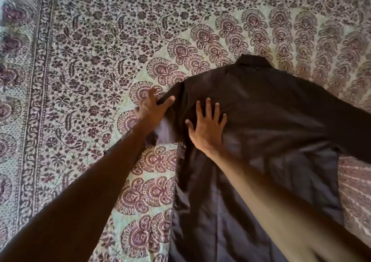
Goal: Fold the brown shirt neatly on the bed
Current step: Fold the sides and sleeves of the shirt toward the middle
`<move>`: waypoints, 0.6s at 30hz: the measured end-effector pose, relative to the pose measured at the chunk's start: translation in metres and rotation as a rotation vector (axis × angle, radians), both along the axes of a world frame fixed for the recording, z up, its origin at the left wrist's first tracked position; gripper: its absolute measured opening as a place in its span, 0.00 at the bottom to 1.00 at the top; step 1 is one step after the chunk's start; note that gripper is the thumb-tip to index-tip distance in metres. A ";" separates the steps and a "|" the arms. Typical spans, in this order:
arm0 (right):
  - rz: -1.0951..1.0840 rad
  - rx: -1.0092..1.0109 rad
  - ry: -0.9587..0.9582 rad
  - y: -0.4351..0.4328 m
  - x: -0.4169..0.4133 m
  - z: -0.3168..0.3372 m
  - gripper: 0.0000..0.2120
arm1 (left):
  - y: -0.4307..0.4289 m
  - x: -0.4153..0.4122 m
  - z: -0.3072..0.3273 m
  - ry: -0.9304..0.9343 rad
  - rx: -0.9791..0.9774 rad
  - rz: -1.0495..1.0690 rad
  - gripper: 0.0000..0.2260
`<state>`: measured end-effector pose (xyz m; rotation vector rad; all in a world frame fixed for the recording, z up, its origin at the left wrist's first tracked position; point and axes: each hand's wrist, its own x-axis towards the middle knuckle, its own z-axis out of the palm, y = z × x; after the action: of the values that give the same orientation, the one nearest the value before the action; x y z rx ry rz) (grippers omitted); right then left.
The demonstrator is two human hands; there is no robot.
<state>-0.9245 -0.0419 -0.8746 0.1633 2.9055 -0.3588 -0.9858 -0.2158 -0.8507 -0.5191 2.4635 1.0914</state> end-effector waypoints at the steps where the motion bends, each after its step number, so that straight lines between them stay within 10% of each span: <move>1: -0.004 0.005 0.008 -0.002 0.000 -0.001 0.33 | 0.001 -0.006 -0.001 -0.007 0.050 0.008 0.38; 6: -0.031 -0.012 0.090 0.002 -0.009 0.002 0.30 | 0.009 -0.022 0.010 0.115 0.098 0.091 0.12; 11: 0.010 0.068 0.108 0.004 -0.025 0.001 0.29 | -0.007 -0.031 -0.008 -0.087 0.268 0.213 0.21; 18: -0.027 0.128 0.100 -0.007 -0.027 0.000 0.32 | -0.043 -0.051 -0.004 -0.087 0.036 -0.137 0.19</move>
<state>-0.9512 -0.0484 -0.8748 0.2107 3.0286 -0.1896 -1.0363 -0.2584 -0.8543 -0.3730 2.3620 1.0340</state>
